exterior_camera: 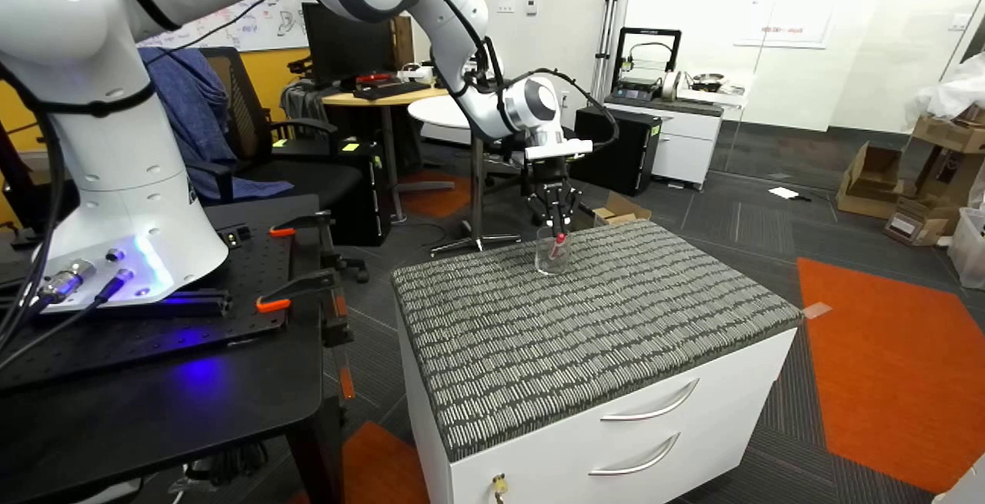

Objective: Remove the marker from the glass.

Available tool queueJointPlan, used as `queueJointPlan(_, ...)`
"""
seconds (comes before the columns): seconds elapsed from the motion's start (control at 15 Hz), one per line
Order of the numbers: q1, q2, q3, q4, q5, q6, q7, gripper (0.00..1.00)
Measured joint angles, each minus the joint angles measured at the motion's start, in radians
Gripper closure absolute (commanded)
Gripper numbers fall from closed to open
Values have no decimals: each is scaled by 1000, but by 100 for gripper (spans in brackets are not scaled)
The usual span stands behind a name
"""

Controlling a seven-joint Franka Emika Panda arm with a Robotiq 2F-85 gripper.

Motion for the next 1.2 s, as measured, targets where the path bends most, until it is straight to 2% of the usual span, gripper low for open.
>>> queueJointPlan(0.13, 1, 8, 0, 15, 0, -10, -1, 96)
queueJointPlan(0.73, 7, 20, 0, 43, 4, -29, -18, 96)
queueJointPlan(1.2, 14, -23, 0, 32, 5, -44, -18, 96)
